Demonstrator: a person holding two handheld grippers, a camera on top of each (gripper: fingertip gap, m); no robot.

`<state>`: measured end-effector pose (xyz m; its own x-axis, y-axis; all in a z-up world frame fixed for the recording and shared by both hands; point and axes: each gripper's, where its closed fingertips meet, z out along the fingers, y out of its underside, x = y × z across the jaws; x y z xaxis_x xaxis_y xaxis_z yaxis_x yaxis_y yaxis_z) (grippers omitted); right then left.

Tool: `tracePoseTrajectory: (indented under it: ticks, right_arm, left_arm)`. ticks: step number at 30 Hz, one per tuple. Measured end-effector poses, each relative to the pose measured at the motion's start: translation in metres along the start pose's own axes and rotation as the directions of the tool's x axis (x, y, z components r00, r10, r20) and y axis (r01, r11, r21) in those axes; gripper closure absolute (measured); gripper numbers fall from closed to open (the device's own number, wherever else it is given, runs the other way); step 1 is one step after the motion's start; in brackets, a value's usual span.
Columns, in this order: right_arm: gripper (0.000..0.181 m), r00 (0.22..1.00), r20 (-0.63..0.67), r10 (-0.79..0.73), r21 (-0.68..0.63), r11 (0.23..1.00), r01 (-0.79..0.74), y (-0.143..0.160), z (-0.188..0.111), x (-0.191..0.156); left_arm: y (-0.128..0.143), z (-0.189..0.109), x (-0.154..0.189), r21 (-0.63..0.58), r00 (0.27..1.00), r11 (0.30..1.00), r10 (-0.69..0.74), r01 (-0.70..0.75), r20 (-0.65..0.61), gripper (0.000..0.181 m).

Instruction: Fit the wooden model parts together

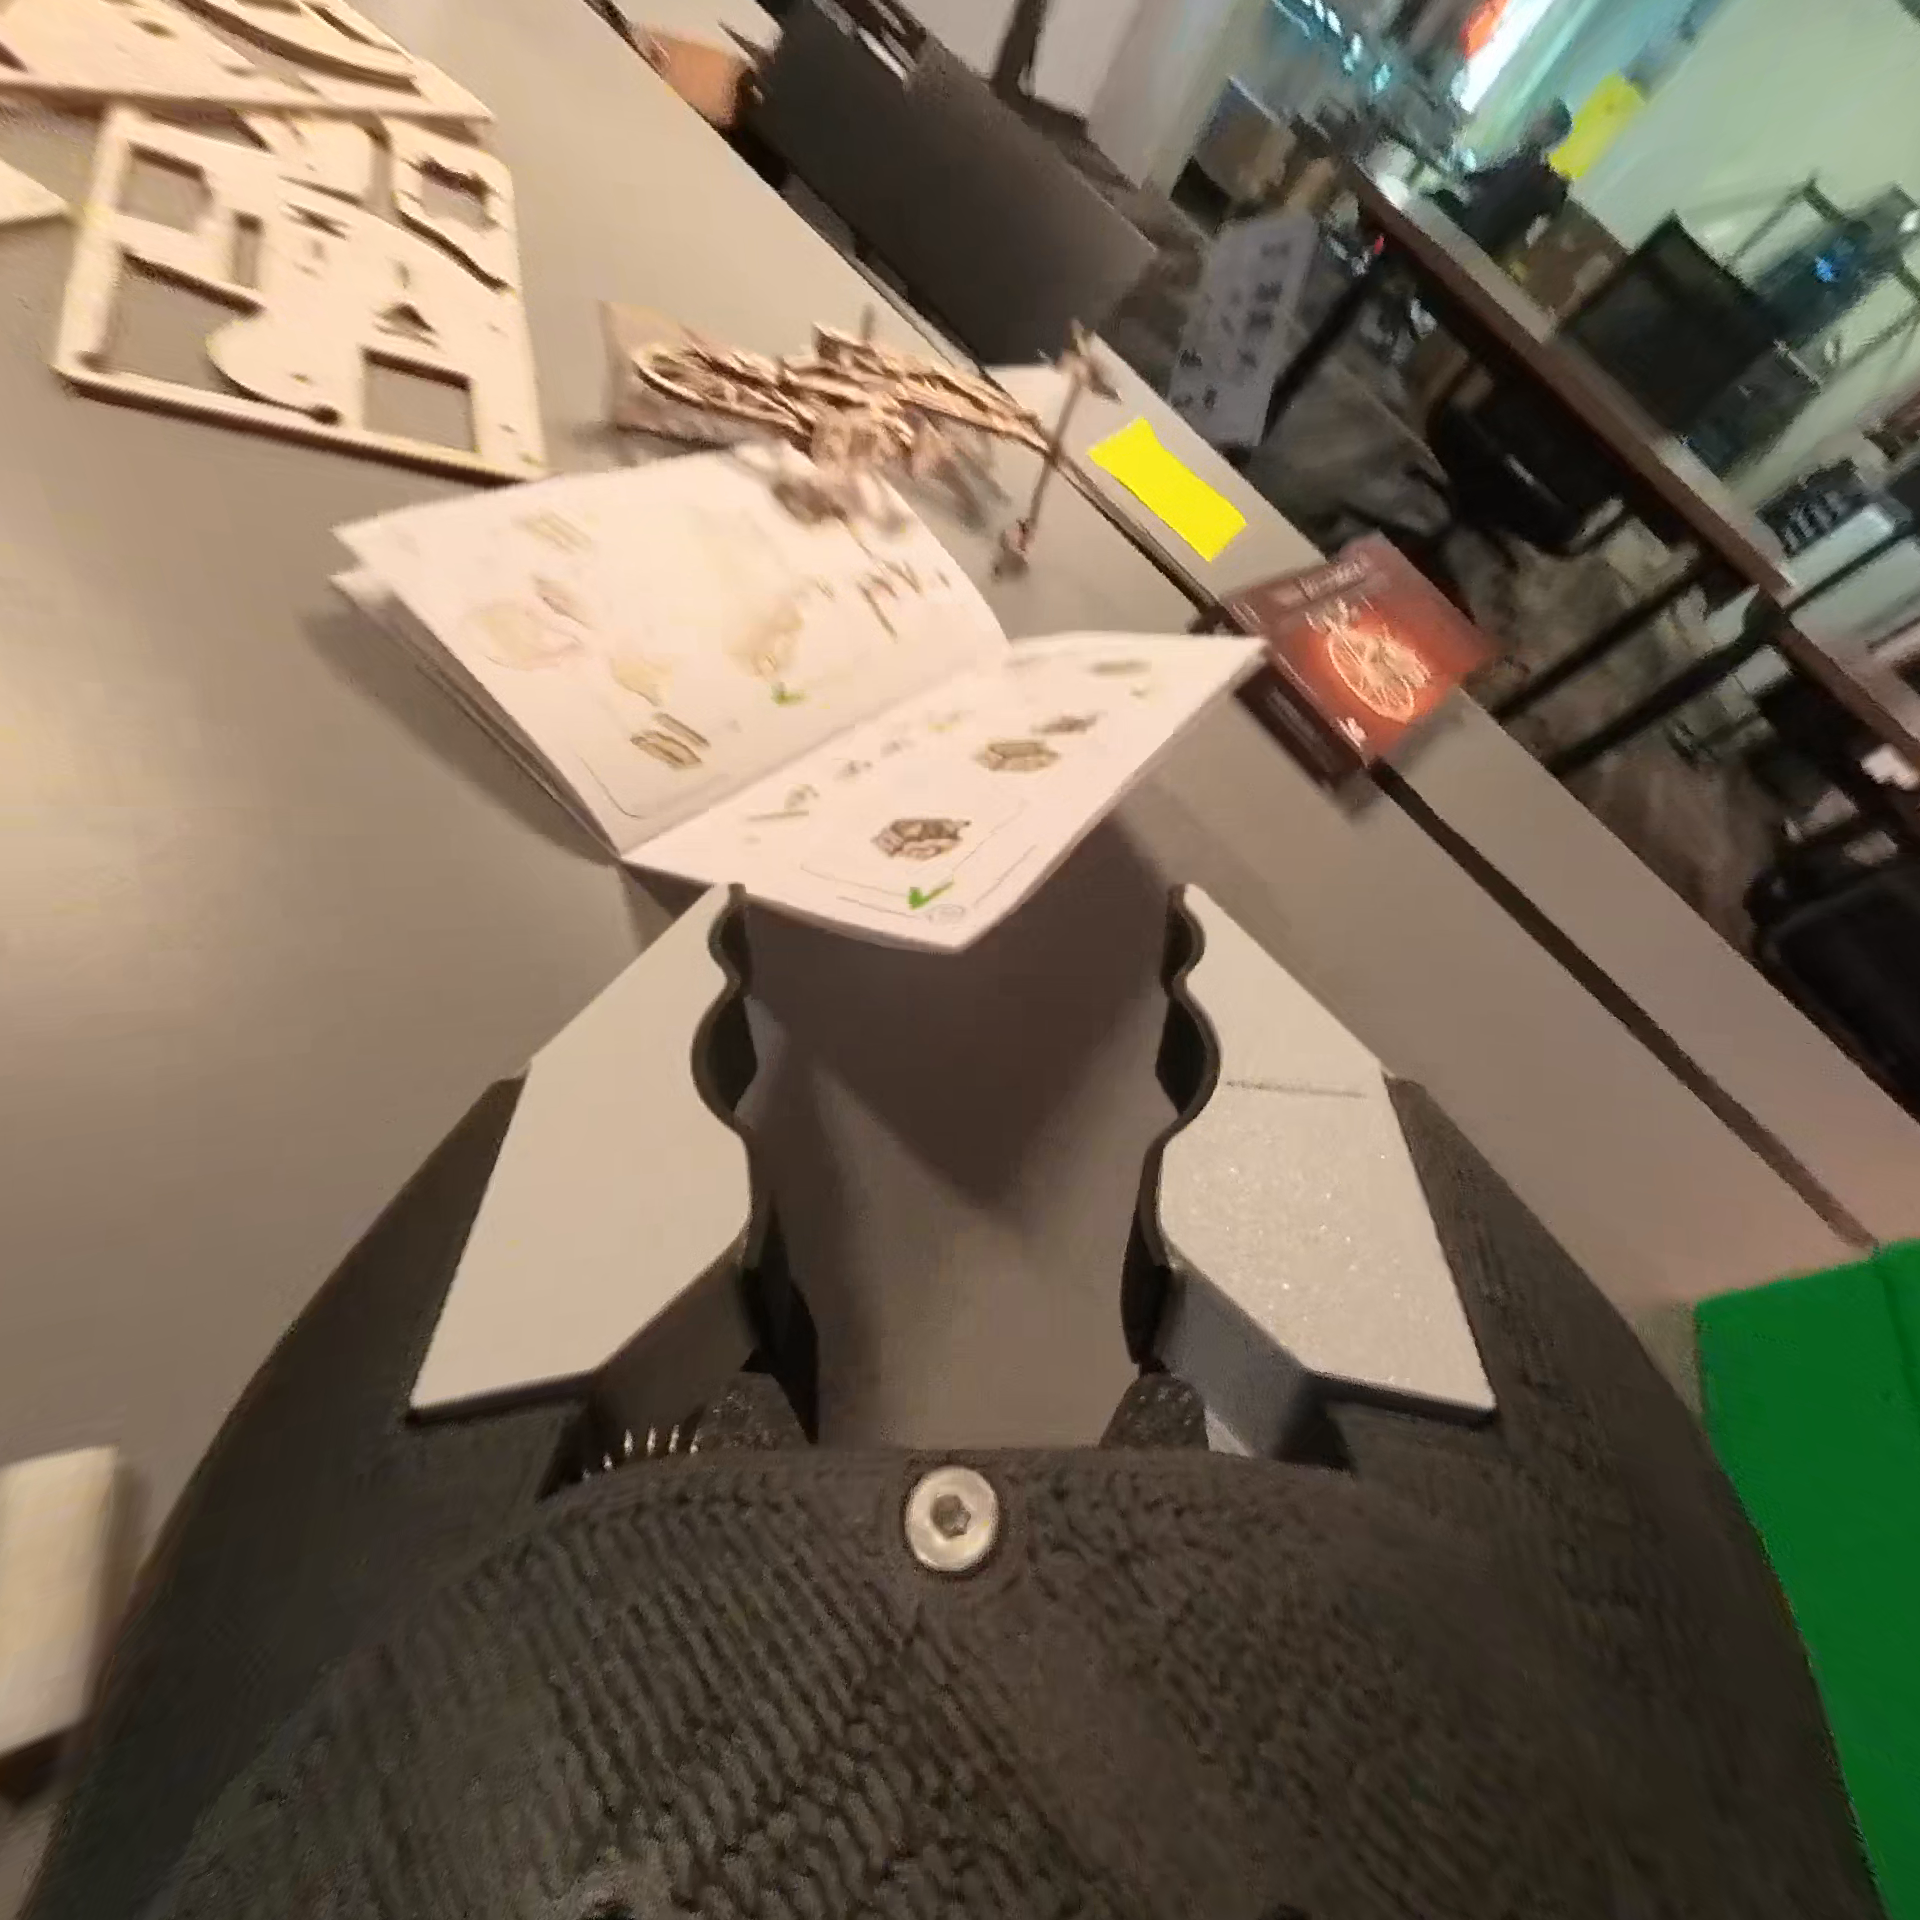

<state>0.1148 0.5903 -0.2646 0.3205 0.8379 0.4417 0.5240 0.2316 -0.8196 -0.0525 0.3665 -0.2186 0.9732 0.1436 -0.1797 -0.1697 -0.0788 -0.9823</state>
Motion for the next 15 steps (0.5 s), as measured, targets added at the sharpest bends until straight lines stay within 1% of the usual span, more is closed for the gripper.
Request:
tracePoseTrajectory:
  ticks: [3,5,6,8,10,12,15]
  right_arm:
    - [0.103,0.996,-0.013,0.091,-0.038,0.995,-0.092,0.017,0.0,0.021]
    - [0.102,0.994,0.01,0.109,-0.013,0.994,-0.109,0.018,-0.004,0.028]
    - [0.102,0.994,0.033,0.104,0.019,0.994,-0.105,0.016,-0.007,0.03]
    - [0.103,0.994,0.03,0.106,0.106,0.988,-0.108,0.009,-0.017,0.04]
    - [0.11,0.993,0.028,0.115,0.238,0.964,-0.119,-0.002,-0.028,0.052]
    - [0.117,0.993,0.001,0.118,0.337,0.935,-0.112,-0.008,-0.037,0.066]
    - [0.121,0.99,-0.001,0.141,0.398,0.908,-0.129,-0.012,-0.041,0.076]
  left_arm:
    - [0.001,0.001,0.002,-0.01,1.0,1.0,0.02,-0.02,-0.002,0.126]
    - [0.001,0.001,0.002,-0.01,1.0,1.0,0.029,-0.029,0.002,0.126]
    - [0.001,0.001,0.002,-0.008,0.999,0.999,0.031,-0.031,0.006,0.126]
    - [0.001,0.001,-0.001,-0.002,1.0,1.0,0.026,-0.026,0.014,0.126]
    - [0.0,0.0,-0.002,0.006,1.0,1.0,0.015,-0.015,0.017,0.126]
    - [-0.001,0.0,-0.004,0.012,1.0,1.0,0.003,-0.003,0.015,0.127]
    - [-0.001,0.001,-0.005,0.016,1.0,1.0,-0.007,0.007,0.007,0.127]
